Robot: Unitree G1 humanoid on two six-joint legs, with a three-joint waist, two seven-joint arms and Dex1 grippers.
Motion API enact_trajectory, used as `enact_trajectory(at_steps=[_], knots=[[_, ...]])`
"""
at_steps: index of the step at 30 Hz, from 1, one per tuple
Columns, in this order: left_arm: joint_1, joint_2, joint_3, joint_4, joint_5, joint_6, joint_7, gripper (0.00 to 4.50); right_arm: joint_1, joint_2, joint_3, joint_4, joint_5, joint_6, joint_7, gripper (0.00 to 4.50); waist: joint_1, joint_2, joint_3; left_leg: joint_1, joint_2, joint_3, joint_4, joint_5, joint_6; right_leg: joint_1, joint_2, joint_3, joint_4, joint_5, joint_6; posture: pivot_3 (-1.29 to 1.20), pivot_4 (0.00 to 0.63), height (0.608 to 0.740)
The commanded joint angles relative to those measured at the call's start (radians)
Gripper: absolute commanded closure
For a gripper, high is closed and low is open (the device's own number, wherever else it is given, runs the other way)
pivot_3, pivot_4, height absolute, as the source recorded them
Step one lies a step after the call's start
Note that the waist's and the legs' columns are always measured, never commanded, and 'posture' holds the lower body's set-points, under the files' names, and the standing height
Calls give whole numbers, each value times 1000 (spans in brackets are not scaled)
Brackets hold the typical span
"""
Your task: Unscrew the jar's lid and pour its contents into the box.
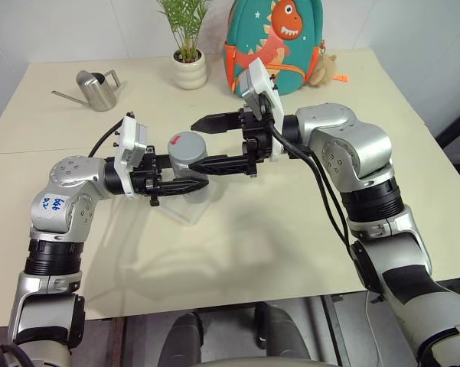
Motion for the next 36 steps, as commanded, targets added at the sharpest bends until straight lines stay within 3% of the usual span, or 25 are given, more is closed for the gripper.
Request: enact_trajectory(at_steps=[1, 15, 18, 22, 29, 36], knots=[[-10, 17, 23, -25, -6, -18, -8, 2549, -12, -1, -35, -43, 25, 3, 7, 35, 0, 0, 0, 0, 0, 0, 0, 0, 0, 0, 0, 0, 0, 0, 0, 0, 150, 740], [-1, 17, 26, -38, -7, -15, 2, 2549, -39, 51, -21, -6, 0, -3, -6, 35, 0, 0, 0, 0, 0, 0, 0, 0, 0, 0, 0, 0, 0, 0, 0, 0, 150, 740], [2, 17, 26, -39, -6, -16, 4, 2549, -36, 56, -23, -10, 5, 2, -2, 642, 0, 0, 0, 0, 0, 0, 0, 0, 0, 0, 0, 0, 0, 0, 0, 0, 150, 740], [5, 16, 26, -44, -9, -14, 7, 2549, -31, 63, -31, -24, 17, 17, -3, 1950, 0, 0, 0, 0, 0, 0, 0, 0, 0, 0, 0, 0, 0, 0, 0, 0, 150, 740], [17, 21, 25, -40, -1, -19, -5, 2549, -32, 100, -185, -65, 186, 136, -74, 1954, 0, 0, 0, 0, 0, 0, 0, 0, 0, 0, 0, 0, 0, 0, 0, 0, 150, 740], [37, 34, 41, -32, 3, -30, -8, 2549, 101, 9, -300, -173, 224, 158, -178, 1954, 9, -1, 0, 0, 0, 0, 0, -1, -1, 0, 0, 0, -1, 0, 0, 0, 150, 740]])
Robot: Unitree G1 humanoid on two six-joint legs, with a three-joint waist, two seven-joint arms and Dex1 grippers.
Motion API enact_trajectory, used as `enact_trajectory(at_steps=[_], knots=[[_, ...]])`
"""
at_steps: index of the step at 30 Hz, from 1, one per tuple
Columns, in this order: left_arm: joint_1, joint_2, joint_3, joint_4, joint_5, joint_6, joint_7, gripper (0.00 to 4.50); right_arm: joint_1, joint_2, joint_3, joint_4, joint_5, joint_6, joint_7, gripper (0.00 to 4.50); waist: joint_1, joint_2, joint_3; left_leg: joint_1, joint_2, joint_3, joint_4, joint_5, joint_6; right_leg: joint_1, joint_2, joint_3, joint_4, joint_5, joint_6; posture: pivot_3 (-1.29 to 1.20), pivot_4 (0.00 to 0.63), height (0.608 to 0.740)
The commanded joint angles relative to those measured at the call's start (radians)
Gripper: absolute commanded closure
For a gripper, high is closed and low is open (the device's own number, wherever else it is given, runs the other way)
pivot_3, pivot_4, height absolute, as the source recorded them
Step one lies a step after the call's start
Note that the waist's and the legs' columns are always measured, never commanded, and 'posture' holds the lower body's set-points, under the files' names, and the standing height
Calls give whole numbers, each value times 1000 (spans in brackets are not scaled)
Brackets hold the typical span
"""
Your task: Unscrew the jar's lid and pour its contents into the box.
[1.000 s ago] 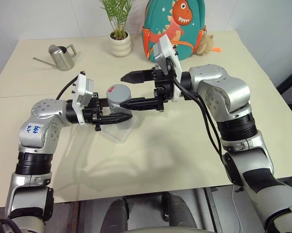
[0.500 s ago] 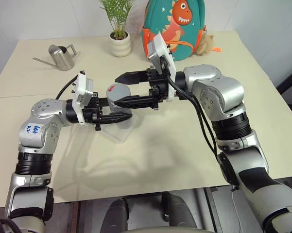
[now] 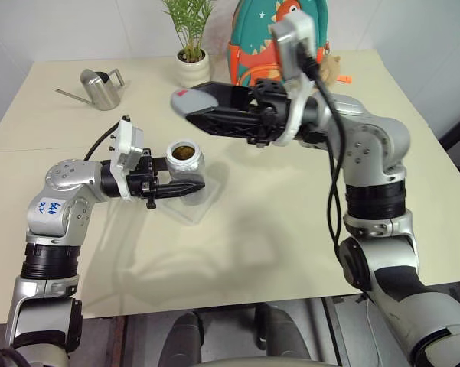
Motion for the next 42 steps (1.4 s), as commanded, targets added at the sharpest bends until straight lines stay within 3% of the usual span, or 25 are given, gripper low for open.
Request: enact_trajectory(at_steps=[1, 7, 10, 14, 18, 24, 30, 36, 42], knots=[[1, 20, 34, -20, -7, -21, -1, 2549, 88, -79, -44, -83, -46, -67, -51, 1954, 3, 0, 0, 0, 0, 0, 0, -1, 1, 0, 0, 0, 0, 0, 0, 0, 150, 740], [10, 38, 84, -6, -24, -12, 15, 2549, 423, -226, -45, -127, -219, -292, -73, 1954, 18, 0, 0, 1, 0, 1, 0, -3, 5, 0, 0, 1, -1, 0, 0, 0, 150, 740], [9, 41, 96, 3, -24, -7, 14, 2549, 563, -213, -80, -18, -282, -443, -111, 1954, 18, -1, 0, 0, 0, 2, 0, -3, 5, 0, 0, 1, -2, 0, 0, 0, 150, 740], [1, 35, 99, 16, -23, -6, 17, 2549, 620, -188, -93, 127, -346, -598, -160, 1954, 8, 0, 0, 1, 0, 5, 2, -4, 5, 1, 0, 4, -2, 3, 1, 0, 150, 740], [-11, 31, 100, 29, -32, 9, 21, 2549, 642, -178, -103, 226, -366, -669, -175, 1954, 5, 0, 0, 4, 1, 4, 2, -3, 6, 2, 1, 4, -2, 4, 0, 0, 150, 740], [-25, 39, 102, 42, -37, 33, 17, 2549, 671, -201, -110, 239, -352, -705, -136, 31, 9, 0, 0, 3, 1, 4, 2, -3, 6, 2, 1, 4, -3, 4, 0, 0, 150, 740], [-66, 54, 100, 92, -22, 49, 23, 2549, 643, -289, -123, 35, -228, -557, -46, 31, 15, 0, 0, 3, 1, 4, 2, -3, 6, 2, 1, 4, -2, 4, 0, 0, 150, 740], [-150, 106, 44, 241, 100, -15, 25, 2549, 567, -344, -42, -180, -128, -368, 16, 31, 17, 0, 0, 4, 1, 4, 3, -3, 6, 3, 2, 4, -2, 4, 0, 0, 150, 740], [-232, 115, 4, 394, 216, -158, 27, 2549, 473, -288, 28, -256, -163, -328, -72, 31, 19, 0, 0, 2, 1, 4, 3, -3, 6, 2, 2, 4, -3, 5, 0, 0, 150, 740]])
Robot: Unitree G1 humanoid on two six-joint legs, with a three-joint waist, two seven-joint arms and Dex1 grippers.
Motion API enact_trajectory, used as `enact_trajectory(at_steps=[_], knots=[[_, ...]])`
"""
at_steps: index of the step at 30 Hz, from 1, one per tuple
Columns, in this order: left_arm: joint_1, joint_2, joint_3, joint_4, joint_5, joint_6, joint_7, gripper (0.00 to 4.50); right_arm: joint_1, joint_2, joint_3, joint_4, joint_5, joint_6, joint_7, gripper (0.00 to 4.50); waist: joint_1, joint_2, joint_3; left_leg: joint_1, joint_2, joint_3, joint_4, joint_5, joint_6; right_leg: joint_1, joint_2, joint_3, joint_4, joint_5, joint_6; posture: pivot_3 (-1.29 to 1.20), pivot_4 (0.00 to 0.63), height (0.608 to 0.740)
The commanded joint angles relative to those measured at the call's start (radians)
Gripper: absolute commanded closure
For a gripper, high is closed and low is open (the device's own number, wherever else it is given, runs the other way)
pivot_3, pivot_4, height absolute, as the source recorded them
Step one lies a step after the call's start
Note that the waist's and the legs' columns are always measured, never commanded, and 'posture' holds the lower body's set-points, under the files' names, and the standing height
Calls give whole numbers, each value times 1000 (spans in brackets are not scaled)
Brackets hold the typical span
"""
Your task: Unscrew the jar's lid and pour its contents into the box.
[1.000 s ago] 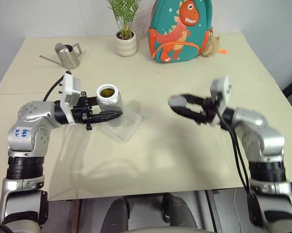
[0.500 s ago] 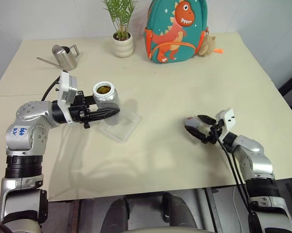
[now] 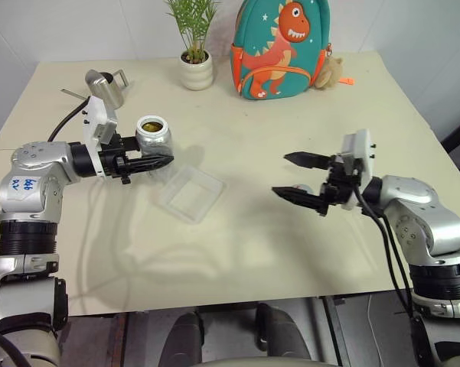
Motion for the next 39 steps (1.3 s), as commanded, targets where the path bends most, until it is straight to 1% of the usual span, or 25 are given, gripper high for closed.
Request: enact_trajectory(at_steps=[1, 5, 7, 9, 11, 14, 16, 18, 19, 20, 21, 23, 24, 25, 26, 28, 29, 30, 36, 39], knots=[[-49, 13, 2, 51, 55, -88, 16, 2549, -24, 12, 11, -52, 0, 11, -32, 31, 0, 0, 0, 0, 0, 0, 0, 0, 0, 0, 0, 0, 0, 0, 0, 0, 150, 740], [-44, -14, -4, 34, 113, -193, 86, 2549, -3, 7, 27, -72, 1, 12, -30, 31, 6, 0, 0, -2, 0, 0, 0, -1, 0, 0, 0, 0, -2, 0, 0, 0, 150, 740], [-27, -36, 3, 7, 147, -302, 135, 2549, 3, 2, 22, -69, -1, 11, -30, 31, 7, 0, 0, -2, 0, 0, 1, -1, 0, 0, 0, 0, -2, 0, 1, 0, 150, 740], [-19, -50, 0, 1, 211, -440, 206, 2549, 4, 0, 16, -65, -3, 10, -32, 31, 6, 0, 0, -3, 0, 1, 2, -1, 0, 0, 0, 0, -2, 0, 1, 0, 150, 740], [-20, -48, -29, 36, 351, -661, 330, 2549, 2, 2, 12, -60, -2, 10, -34, 31, 6, 0, 0, -2, 0, 0, 2, -1, 0, 0, 0, 0, -2, 0, 1, 0, 150, 740], [-26, -61, -54, 89, 485, -889, 481, 2549, -2, 7, 13, -53, -6, 7, -34, 31, 3, 0, 0, -1, 0, 1, 2, -2, 1, 0, 0, 0, -1, 0, 1, 0, 150, 740], [-38, -35, -97, 132, 693, -1091, 672, 2549, -6, 11, 17, -46, -11, 4, -33, 31, 3, 0, 0, -1, 0, 1, 2, -2, 1, 0, 0, 0, -1, 0, 1, 0, 150, 740], [-65, 7, -143, 162, 954, -1212, 946, 2549, -12, 16, 19, -40, -13, 3, -35, 31, 3, 0, 0, -1, 0, 1, 2, -2, 0, 0, 0, 0, -1, 1, 1, 0, 150, 740], [-83, 20, -167, 181, 1054, -1216, 1074, 2549, -15, 19, 19, -38, -13, 3, -37, 31, 4, 0, 0, -1, 0, 1, 2, -2, 0, 0, 0, 0, -1, 1, 1, 0, 150, 740], [-109, 37, -204, 196, 1178, -1204, 1243, 2549, -17, 22, 20, -36, -12, 2, -39, 31, 6, 0, 0, -1, 0, 1, 2, -2, 0, 0, 0, 0, -1, 1, 2, 0, 150, 740], [-131, 49, -237, 212, 1265, -1194, 1366, 2549, -19, 24, 20, -35, -12, 2, -40, 31, 8, 0, 0, -1, 0, 1, 2, -2, 0, 0, 0, 0, -1, 1, 2, 0, 150, 740], [-177, 82, -335, 234, 1458, -1158, 1633, 2549, -21, 30, 22, -33, -12, 3, -43, 31, 13, 0, 0, -2, 0, 1, 2, -2, 1, 0, 0, 0, -1, 1, 2, 0, 150, 740], [-203, 93, -407, 227, 1594, -1073, 1799, 2549, -21, 35, 23, -36, -12, 4, -47, 31, 15, 0, 0, -1, 0, 1, 2, -2, 1, 0, 0, 0, -1, 1, 2, 0, 150, 740], [-225, 99, -463, 229, 1692, -1006, 1928, 2549, -22, 39, 24, -38, -12, 6, -50, 31, 19, 0, 0, -2, 0, 1, 2, -2, 1, 0, 0, 0, -1, 1, 2, 0, 150, 740], [-252, 100, -514, 244, 1764, -957, 2015, 2549, -21, 42, 24, -40, -11, 7, -53, 31, 24, 0, 0, -1, 0, 1, 1, -2, 1, 0, 0, 0, -1, 1, 3, 0, 150, 740], [-295, 98, -595, 292, 1857, -879, 2145, 2549, -20, 49, 24, -43, -11, 8, -60, 31, 26, 0, 0, -2, 0, 2, 1, -2, 1, -1, 0, 0, -2, 1, 3, 0, 150, 740], [-310, 91, -633, 314, 1914, -801, 2226, 2549, -19, 54, 22, -44, -11, 9, -64, 31, 27, 0, 0, -2, 0, 2, 1, -2, 1, -1, 0, 0, -2, 1, 3, 0, 150, 740], [-334, 85, -669, 340, 1951, -760, 2279, 2549, -16, 58, 21, -47, -10, 9, -69, 31, 27, 0, 0, -2, 0, 2, 1, -2, 1, -1, 0, 0, -1, 1, 3, 0, 150, 740], [-425, 54, -816, 490, 2046, -627, 2465, 2549, -4, 78, 18, -58, -5, 8, -95, 31, 26, 0, 0, -4, 0, 2, 0, -2, 1, -3, 0, 0, -1, 1, 3, 0, 150, 740], [-451, 44, -853, 494, 2063, -566, 2536, 2549, 4, 92, 15, -61, -2, 7, -109, 31, 25, 0, 0, -4, 0, 2, 0, -2, 1, -3, 0, 0, -1, 1, 3, 0, 150, 740]])
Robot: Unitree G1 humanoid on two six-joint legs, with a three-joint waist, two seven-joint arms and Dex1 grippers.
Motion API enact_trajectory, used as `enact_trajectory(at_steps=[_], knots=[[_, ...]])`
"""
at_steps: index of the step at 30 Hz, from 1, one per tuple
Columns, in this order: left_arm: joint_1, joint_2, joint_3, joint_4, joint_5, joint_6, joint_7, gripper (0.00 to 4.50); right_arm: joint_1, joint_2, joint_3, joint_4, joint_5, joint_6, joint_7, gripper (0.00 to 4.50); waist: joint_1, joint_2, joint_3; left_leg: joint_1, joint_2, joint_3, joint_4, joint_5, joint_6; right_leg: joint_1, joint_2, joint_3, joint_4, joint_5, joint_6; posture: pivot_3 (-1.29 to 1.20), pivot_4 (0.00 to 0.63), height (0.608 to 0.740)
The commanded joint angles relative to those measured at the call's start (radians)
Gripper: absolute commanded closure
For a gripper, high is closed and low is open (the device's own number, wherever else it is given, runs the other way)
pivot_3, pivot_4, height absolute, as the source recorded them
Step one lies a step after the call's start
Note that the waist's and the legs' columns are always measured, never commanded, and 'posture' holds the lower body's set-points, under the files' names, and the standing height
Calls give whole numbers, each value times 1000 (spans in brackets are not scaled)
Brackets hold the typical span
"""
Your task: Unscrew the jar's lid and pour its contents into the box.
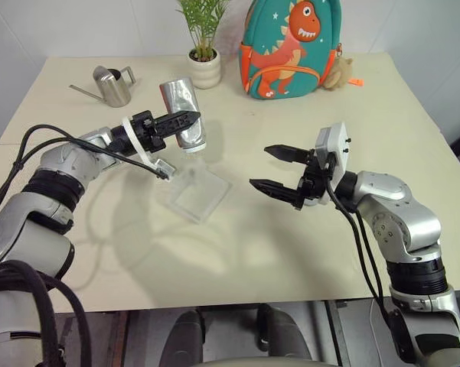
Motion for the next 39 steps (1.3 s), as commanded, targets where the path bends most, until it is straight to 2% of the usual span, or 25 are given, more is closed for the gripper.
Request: enact_trajectory(at_steps=[1, 7, 11, 13, 16, 18, 20, 22, 24, 26, 29, 33, 35, 39], knots=[[-47, -3, -27, -4, 14, 74, 87, 2549, 4, 15, -18, -42, 16, -11, -17, 31, -1, 0, 0, 0, 0, 0, 0, 0, 0, 0, 0, 0, 0, 0, 0, 0, 150, 740], [-57, -5, -56, 3, -4, 115, 121, 2549, 9, 24, -18, -41, 19, -12, -24, 31, -1, 0, 0, 0, 0, 0, 0, 0, 0, -1, 0, 0, 1, 0, 0, 0, 150, 740], [-44, 24, -22, -26, -143, -98, 46, 2549, 10, 24, -19, -38, 20, -12, -22, 31, -1, 0, 0, 0, 0, 0, 0, 0, -1, -1, 0, 0, 1, 0, 0, 0, 150, 740], [-36, 44, 8, -24, -254, -252, -45, 2549, 11, 21, -18, -36, 20, -11, -18, 31, -2, 0, 0, 0, 0, 0, 0, 1, -3, -1, 0, 0, 1, 0, 0, 0, 150, 740], [-9, 53, 130, 79, -579, -544, -360, 2549, 14, 9, -19, -30, 21, -10, -4, 31, -2, 0, 0, 0, 0, 1, 0, 3, -6, -1, 0, 0, 0, 0, 0, 0, 150, 740], [52, 30, 248, 159, -903, -663, -711, 2549, 16, -1, -21, -23, 22, -10, 8, 31, -3, 0, 0, 0, 0, 1, 0, 3, -7, -1, 0, 0, 0, 0, -1, 0, 150, 740], [158, -6, 378, 129, -1281, -607, -1123, 2549, 14, -10, -20, -15, 21, -10, 23, 31, -7, 0, 0, 1, 0, 3, 1, 3, -7, -1, -1, 1, 1, 0, -1, 0, 150, 740], [259, -36, 496, 13, -1568, -451, -1413, 2549, 10, -15, -17, -3, 18, -13, 37, 31, -10, 0, 0, 1, 0, 4, 1, 3, -6, -1, -1, 2, 2, 0, -1, 0, 150, 740], [354, -55, 607, -101, -1774, -241, -1599, 2549, 1, -19, -9, 12, 11, -23, 55, 31, -15, 0, 0, 0, 1, 4, 3, 3, -6, -1, -1, 2, 2, 0, -1, 0, 150, 740], [425, -70, 713, -178, -1906, -26, -1672, 2549, -12, -23, 3, 28, -2, -36, 76, 31, -21, 0, 0, 0, 1, 4, 5, 2, -5, -1, -1, 2, 3, 0, -1, 0, 150, 740], [494, -79, 844, -234, -2008, 192, -1666, 2549, -34, -34, 32, 56, -40, -71, 115, 31, -29, 0, 0, 0, 1, 4, 10, -2, 2, 0, -1, 3, 6, 0, 0, 0, 150, 740], [534, -86, 991, -240, -2101, 331, -1677, 2549, -55, -45, 67, 86, -81, -112, 158, 31, -32, 0, 0, 5, 1, 4, 12, -2, 4, 4, -1, 3, 7, 1, 0, 0, 150, 740], [549, -92, 1060, -213, -2127, 335, -1677, 2549, -62, -41, 78, 98, -94, -125, 171, 31, -30, 0, 0, 5, 1, 4, 13, -2, 3, 4, 0, 3, 7, 2, -1, 0, 150, 740], [569, -76, 1094, -92, -2041, 224, -1624, 2549, -73, -23, 89, 112, -105, -135, 178, 31, -26, -1, -1, 5, 1, 4, 13, -2, 3, 5, 0, 3, 6, 2, 0, 0, 150, 740]])
